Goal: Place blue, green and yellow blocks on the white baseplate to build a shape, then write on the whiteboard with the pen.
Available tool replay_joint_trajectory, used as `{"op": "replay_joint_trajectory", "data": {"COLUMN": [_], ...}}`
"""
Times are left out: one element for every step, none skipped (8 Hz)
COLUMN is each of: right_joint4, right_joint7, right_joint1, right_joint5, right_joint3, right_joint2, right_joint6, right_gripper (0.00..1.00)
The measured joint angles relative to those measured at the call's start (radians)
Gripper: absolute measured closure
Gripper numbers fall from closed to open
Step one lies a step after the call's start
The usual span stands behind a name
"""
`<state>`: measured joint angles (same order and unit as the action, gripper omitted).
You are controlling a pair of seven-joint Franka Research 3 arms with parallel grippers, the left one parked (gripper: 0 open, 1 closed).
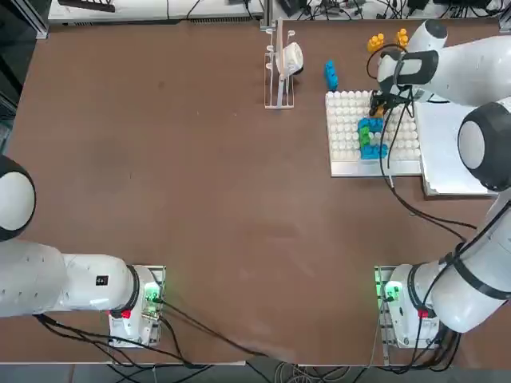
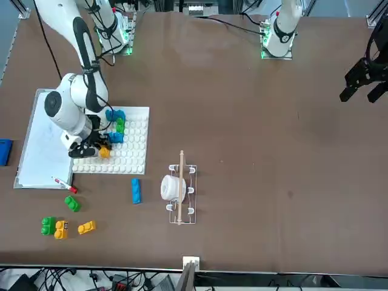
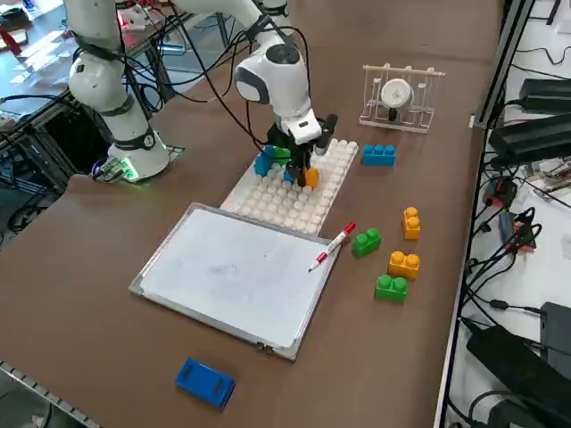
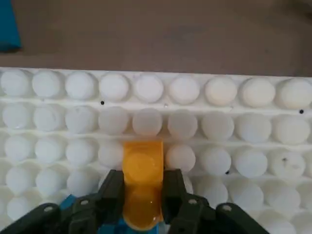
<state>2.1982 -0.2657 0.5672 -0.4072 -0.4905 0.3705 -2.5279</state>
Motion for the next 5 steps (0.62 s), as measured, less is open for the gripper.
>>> {"op": "replay_joint_trajectory", "data": {"right_joint4": [-0.001,-0.002,-0.002,-0.003,-0.012], "right_joint7": [0.001,0.002,0.003,0.003,0.003], "right_joint1": [0.000,0.000,0.000,0.000,0.001], "right_joint5": [0.000,0.000,0.001,0.001,0.001], "right_joint3": [0.000,0.000,0.000,0.000,0.000], "right_joint2": [0.001,0.001,0.001,0.003,0.026], "right_joint6": [0.002,0.002,0.002,0.001,-0.020], "right_gripper": [0.59,0.59,0.59,0.56,0.42]}}
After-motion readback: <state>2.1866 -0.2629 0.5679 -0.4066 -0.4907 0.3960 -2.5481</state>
